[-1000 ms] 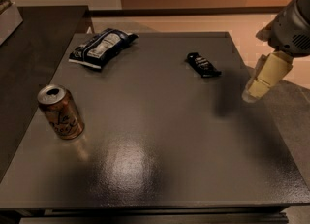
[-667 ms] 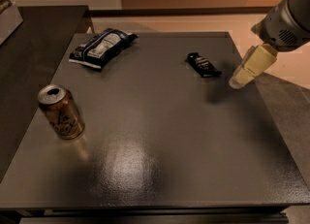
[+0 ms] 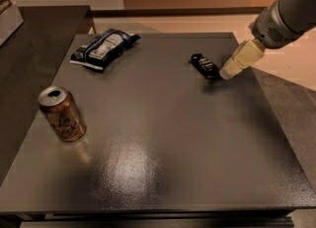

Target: Move rxbar chocolate near orange can

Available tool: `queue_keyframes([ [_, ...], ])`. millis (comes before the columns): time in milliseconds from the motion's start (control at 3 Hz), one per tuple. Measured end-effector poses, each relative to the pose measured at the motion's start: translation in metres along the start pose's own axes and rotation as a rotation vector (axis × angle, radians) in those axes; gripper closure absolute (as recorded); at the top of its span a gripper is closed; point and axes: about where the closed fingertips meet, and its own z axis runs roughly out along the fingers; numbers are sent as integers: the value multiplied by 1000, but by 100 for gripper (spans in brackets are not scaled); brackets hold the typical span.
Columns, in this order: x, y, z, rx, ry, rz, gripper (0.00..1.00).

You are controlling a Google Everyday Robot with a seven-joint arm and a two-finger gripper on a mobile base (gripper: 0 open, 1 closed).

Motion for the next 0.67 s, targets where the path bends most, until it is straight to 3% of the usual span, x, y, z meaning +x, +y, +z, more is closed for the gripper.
queue_keyframes([
  [667, 5, -4, 46, -31, 4, 54, 0],
])
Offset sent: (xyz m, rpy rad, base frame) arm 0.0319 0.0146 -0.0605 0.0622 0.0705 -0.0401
